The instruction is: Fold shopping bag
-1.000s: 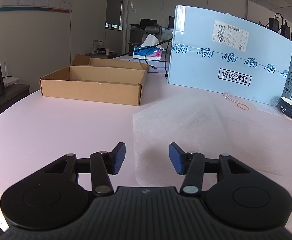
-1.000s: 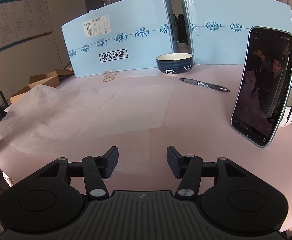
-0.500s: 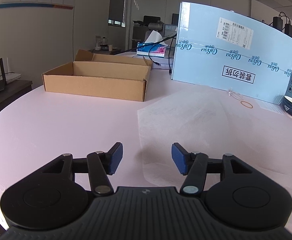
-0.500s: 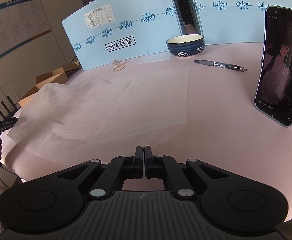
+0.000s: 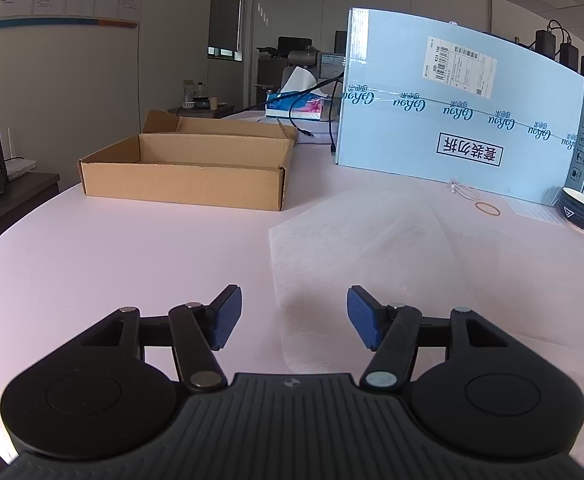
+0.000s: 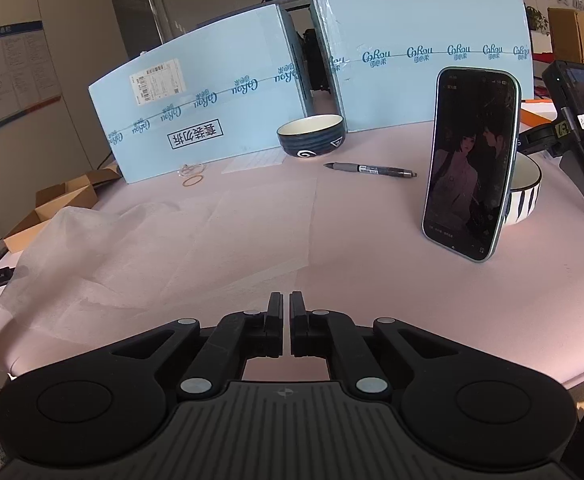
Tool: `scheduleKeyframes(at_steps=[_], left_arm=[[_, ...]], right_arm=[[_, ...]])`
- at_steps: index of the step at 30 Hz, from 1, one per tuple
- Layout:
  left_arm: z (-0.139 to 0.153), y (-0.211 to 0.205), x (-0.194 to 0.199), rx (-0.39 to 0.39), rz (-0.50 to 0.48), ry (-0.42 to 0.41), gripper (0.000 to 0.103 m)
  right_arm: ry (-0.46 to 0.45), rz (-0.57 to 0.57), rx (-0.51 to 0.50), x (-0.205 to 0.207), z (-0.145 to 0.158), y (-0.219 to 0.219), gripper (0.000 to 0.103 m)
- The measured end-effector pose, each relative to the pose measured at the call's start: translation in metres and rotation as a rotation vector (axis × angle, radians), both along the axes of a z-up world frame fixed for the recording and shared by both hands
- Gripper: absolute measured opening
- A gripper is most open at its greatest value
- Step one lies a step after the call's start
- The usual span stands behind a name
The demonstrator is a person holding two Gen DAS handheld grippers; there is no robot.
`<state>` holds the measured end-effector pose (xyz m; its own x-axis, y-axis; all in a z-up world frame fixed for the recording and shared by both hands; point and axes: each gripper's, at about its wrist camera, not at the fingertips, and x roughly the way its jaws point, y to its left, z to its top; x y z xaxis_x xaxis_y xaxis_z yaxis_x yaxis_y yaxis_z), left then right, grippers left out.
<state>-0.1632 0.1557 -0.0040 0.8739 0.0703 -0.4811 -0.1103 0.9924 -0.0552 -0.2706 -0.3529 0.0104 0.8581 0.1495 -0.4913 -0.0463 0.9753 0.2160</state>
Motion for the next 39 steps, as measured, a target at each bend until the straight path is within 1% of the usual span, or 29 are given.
scheduleKeyframes(at_steps=[1,2,5,7,10,14,15,17,18,19,24,31,35,39], left_arm=[[0.000,0.000,0.000,0.000,0.000,0.001,0.058],[0.000,0.000,0.000,0.000,0.000,0.001,0.058],[-0.001,0.004,-0.003,-0.003,0.020,0.007,0.062],[-0.002,0.007,-0.006,-0.007,0.034,0.009,0.063],[-0.003,0.011,-0.010,-0.010,0.047,0.015,0.064],[-0.005,0.014,-0.013,-0.012,0.060,0.023,0.064],[-0.005,0.014,-0.013,-0.013,0.063,0.024,0.064],[-0.005,0.015,-0.013,-0.015,0.065,0.024,0.064],[-0.006,0.015,-0.014,-0.016,0.064,0.023,0.065],[-0.006,0.015,-0.014,-0.017,0.064,0.023,0.065],[-0.007,0.012,-0.011,-0.015,0.042,0.025,0.065],[-0.004,0.009,-0.009,-0.011,0.028,0.009,0.065],[-0.002,0.009,-0.010,-0.013,0.024,0.002,0.065],[-0.001,0.008,-0.011,-0.014,0.016,-0.003,0.065]], right_arm=[[0.004,0.003,0.008,0.002,-0.004,-0.001,0.048],[0.004,0.013,0.013,0.005,-0.007,0.000,0.050],[0.016,0.054,0.030,0.014,-0.015,0.004,0.050],[0.027,0.081,0.019,0.022,-0.018,0.010,0.050],[0.025,0.092,-0.021,0.032,-0.022,0.017,0.050],[0.014,0.092,-0.015,0.041,-0.023,0.017,0.050],[0.017,0.095,-0.007,0.042,-0.022,0.017,0.048],[0.036,0.096,-0.007,0.043,-0.021,0.019,0.036],[0.046,0.093,-0.012,0.043,-0.022,0.020,0.017],[0.054,0.090,-0.016,0.043,-0.022,0.020,0.003],[0.058,0.065,-0.026,0.028,-0.022,0.018,0.001],[0.042,0.000,-0.043,0.002,-0.009,0.013,0.001],[0.051,-0.012,-0.071,-0.008,-0.005,0.015,0.001],[0.065,-0.020,-0.119,-0.009,-0.004,0.020,0.001]])
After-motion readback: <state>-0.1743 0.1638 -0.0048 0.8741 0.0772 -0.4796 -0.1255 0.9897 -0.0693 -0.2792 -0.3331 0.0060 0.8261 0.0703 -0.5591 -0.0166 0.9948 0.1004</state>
